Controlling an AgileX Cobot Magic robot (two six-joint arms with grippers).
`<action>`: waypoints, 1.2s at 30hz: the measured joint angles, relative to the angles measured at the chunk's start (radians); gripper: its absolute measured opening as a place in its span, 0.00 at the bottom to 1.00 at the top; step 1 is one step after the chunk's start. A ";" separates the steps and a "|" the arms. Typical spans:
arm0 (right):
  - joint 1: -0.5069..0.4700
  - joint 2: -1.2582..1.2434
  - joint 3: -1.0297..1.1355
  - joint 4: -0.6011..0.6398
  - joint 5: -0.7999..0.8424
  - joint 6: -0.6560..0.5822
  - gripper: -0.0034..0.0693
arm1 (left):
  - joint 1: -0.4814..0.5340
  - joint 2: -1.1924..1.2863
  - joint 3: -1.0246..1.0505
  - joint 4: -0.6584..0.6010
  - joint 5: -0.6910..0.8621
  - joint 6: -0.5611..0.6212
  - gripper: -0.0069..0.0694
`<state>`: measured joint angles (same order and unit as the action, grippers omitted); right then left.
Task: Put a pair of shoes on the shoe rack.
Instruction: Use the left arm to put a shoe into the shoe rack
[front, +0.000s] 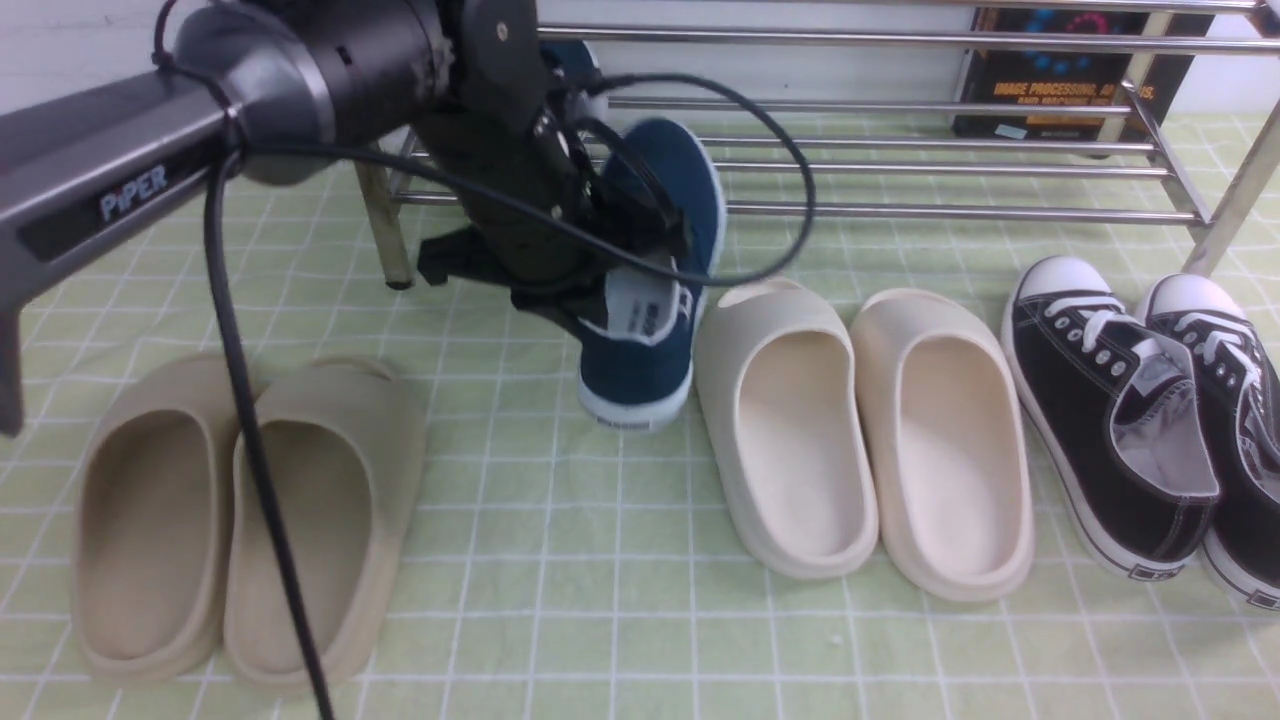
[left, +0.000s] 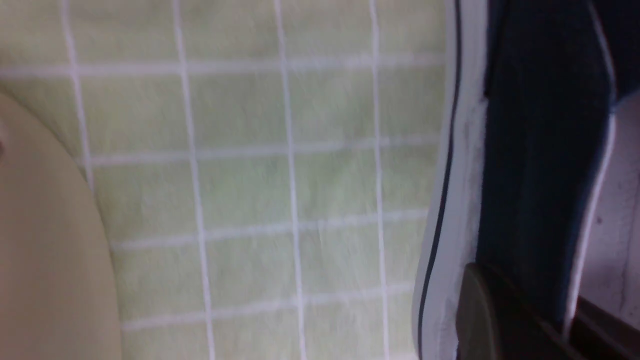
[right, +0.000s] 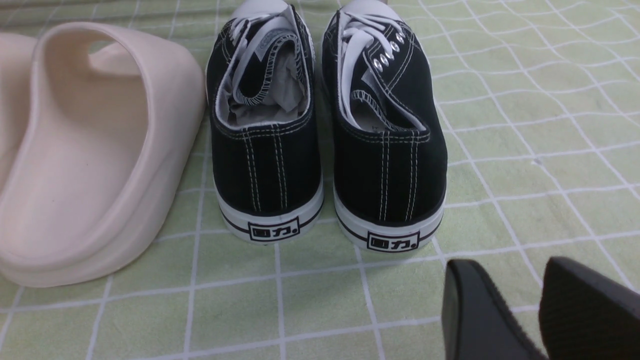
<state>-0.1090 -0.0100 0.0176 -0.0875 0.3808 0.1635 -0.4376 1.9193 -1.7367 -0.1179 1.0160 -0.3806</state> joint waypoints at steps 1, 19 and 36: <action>0.000 0.000 0.000 0.000 0.000 0.000 0.38 | 0.005 0.008 -0.012 0.000 0.002 0.000 0.08; 0.000 0.000 0.000 0.000 0.000 0.000 0.38 | 0.053 0.327 -0.455 -0.006 0.041 0.037 0.08; 0.000 0.000 0.000 0.000 0.000 0.000 0.38 | 0.074 0.356 -0.497 0.006 -0.072 0.025 0.08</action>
<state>-0.1090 -0.0100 0.0176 -0.0875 0.3808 0.1635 -0.3641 2.2752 -2.2338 -0.1115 0.9441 -0.3555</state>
